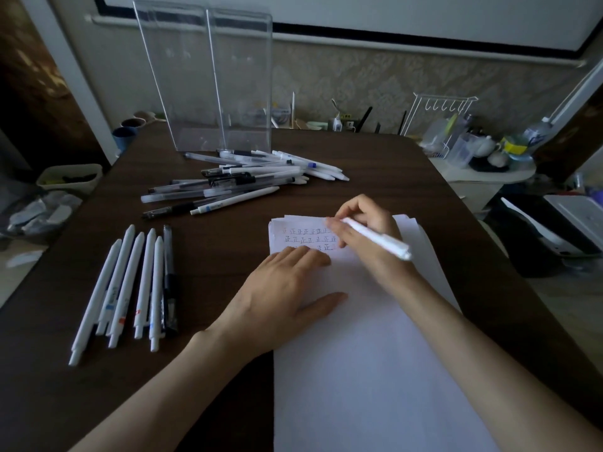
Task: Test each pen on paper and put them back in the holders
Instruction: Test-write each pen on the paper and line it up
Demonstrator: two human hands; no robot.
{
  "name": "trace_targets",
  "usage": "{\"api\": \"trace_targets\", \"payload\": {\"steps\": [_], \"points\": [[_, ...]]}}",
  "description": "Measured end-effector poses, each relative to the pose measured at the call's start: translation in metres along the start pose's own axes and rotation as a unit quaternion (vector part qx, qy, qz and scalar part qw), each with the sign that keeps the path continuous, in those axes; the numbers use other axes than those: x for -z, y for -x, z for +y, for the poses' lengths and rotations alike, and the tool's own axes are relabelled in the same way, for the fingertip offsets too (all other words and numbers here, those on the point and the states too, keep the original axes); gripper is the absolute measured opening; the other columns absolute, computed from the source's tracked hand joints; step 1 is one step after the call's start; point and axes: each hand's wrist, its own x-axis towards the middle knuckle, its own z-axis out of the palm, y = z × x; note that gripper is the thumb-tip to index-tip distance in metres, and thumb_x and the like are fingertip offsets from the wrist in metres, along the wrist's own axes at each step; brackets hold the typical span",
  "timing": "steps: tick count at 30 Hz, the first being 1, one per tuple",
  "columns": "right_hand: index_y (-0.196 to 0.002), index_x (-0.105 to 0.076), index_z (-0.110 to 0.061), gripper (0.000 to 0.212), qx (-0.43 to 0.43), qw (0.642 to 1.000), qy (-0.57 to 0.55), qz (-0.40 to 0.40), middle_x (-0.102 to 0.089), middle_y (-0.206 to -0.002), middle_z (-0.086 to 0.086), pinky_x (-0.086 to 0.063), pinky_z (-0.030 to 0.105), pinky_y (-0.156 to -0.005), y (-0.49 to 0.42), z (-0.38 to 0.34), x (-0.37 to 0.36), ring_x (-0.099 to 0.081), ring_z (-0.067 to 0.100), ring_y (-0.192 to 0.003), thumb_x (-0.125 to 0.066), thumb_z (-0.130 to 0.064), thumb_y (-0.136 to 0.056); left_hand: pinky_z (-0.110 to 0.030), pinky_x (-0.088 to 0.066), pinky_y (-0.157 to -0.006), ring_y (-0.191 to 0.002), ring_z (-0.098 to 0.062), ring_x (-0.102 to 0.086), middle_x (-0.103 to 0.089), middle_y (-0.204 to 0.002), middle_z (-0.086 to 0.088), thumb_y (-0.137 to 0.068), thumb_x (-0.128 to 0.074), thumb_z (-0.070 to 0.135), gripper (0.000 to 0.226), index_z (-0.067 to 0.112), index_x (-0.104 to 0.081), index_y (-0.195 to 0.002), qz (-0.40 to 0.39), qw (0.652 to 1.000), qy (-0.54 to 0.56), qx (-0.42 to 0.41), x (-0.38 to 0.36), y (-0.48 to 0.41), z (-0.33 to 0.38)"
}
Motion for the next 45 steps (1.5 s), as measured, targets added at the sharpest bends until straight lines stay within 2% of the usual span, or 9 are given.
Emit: {"api": "trace_targets", "payload": {"steps": [3, 7, 10, 14, 20, 29, 33, 37, 45], "points": [[-0.100, -0.062, -0.023, 0.023, 0.013, 1.000, -0.002, -0.027, -0.064, -0.083, -0.008, -0.045, 0.019, -0.070, 0.000, -0.001, 0.001, -0.060, 0.005, -0.083, -0.064, -0.006, -0.085, -0.024, -0.040, -0.087, -0.107, -0.007, -0.050, -0.055, -0.111, 0.013, -0.068, -0.055, 0.073, 0.073, 0.026, -0.039, -0.121, 0.010, 0.996, 0.080, 0.044, 0.003, -0.001, -0.001], [-0.111, -0.061, -0.027, 0.045, 0.032, 0.997, -0.019, -0.074, -0.066, -0.099, 0.002, -0.043, 0.020, -0.066, 0.001, -0.005, 0.001, -0.058, 0.014, -0.092, -0.049, 0.007, -0.086, -0.008, -0.028, -0.089, -0.103, -0.004, -0.047, -0.057, -0.109, 0.013, -0.069, -0.066, 0.060, 0.075, 0.027, -0.043, -0.132, 0.000, 0.997, 0.077, 0.000, 0.004, -0.004, 0.000], [-0.116, -0.059, -0.025, 0.054, 0.046, 0.993, -0.021, -0.103, -0.067, -0.104, 0.001, -0.038, 0.017, -0.072, 0.004, -0.005, 0.001, -0.054, 0.014, -0.096, -0.044, 0.008, -0.076, -0.009, -0.035, -0.081, -0.090, -0.006, -0.052, -0.062, -0.095, 0.007, -0.068, -0.067, 0.055, 0.053, 0.019, -0.065, -0.108, 0.032, 0.996, 0.081, -0.020, 0.002, -0.004, -0.004], [-0.118, -0.057, -0.028, 0.058, 0.073, 0.987, 0.014, -0.144, -0.064, -0.110, -0.004, -0.037, 0.011, -0.078, 0.007, -0.007, 0.002, -0.051, 0.008, -0.101, -0.040, 0.001, -0.071, -0.017, -0.041, -0.064, -0.075, -0.011, -0.050, -0.057, -0.080, 0.005, -0.062, -0.083, 0.037, 0.032, 0.019, -0.067, -0.083, 0.020, 0.995, 0.100, 0.018, 0.004, -0.002, -0.002], [-0.133, -0.038, -0.043, 0.072, 0.088, 0.986, 0.065, -0.127, -0.060, -0.116, -0.007, -0.038, 0.011, -0.079, 0.005, -0.004, -0.002, -0.050, 0.004, -0.101, -0.041, 0.010, -0.083, -0.030, -0.041, -0.080, -0.086, -0.016, -0.054, -0.061, -0.094, 0.002, -0.077, -0.059, 0.055, 0.043, 0.020, -0.064, -0.104, 0.051, 0.996, -0.017, 0.078, 0.010, 0.006, -0.006], [-0.121, -0.057, -0.009, 0.044, 0.144, 0.963, 0.211, -0.087, -0.056, -0.118, 0.005, -0.031, 0.014, -0.086, -0.022, -0.015, -0.042, -0.045, 0.014, -0.110, -0.043, 0.009, -0.084, -0.042, -0.046, -0.074, -0.076, -0.025, -0.055, -0.057, -0.084, -0.007, -0.094, -0.041, 0.026, 0.026, 0.013, -0.064, -0.094, 0.164, 0.927, -0.272, 0.200, 0.044, 0.067, -0.010], [-0.120, -0.058, -0.006, 0.041, 0.200, 0.932, 0.278, -0.120, -0.057, -0.122, 0.009, -0.033, 0.029, -0.098, -0.051, -0.027, -0.082, -0.045, 0.026, -0.118, -0.041, 0.008, -0.086, -0.048, -0.047, -0.083, -0.093, -0.030, -0.058, -0.060, -0.100, -0.011, -0.081, -0.063, 0.032, 0.027, 0.015, -0.067, -0.104, 0.125, 0.918, -0.280, 0.251, 0.034, 0.074, -0.011], [-0.121, -0.057, -0.010, 0.030, 0.224, 0.891, 0.361, -0.158, -0.057, -0.124, 0.006, -0.035, 0.036, -0.098, -0.070, -0.033, -0.107, -0.043, 0.025, -0.117, -0.044, -0.007, -0.095, -0.052, -0.045, -0.093, -0.115, -0.029, -0.053, -0.057, -0.122, -0.011, -0.083, -0.059, 0.040, 0.037, 0.018, -0.065, -0.113, 0.101, 0.919, -0.266, 0.273, 0.030, 0.073, -0.016], [-0.106, -0.053, -0.009, 0.016, 0.289, 0.835, 0.434, -0.174, -0.054, -0.109, 0.009, -0.036, 0.037, -0.090, -0.075, -0.042, -0.113, -0.045, 0.027, -0.106, -0.044, -0.019, -0.098, -0.055, -0.047, -0.089, -0.114, -0.032, -0.054, -0.059, -0.118, -0.014, -0.080, -0.064, 0.037, 0.035, 0.016, -0.066, -0.108, 0.112, 0.920, -0.252, 0.277, 0.029, 0.073, -0.015]]}}
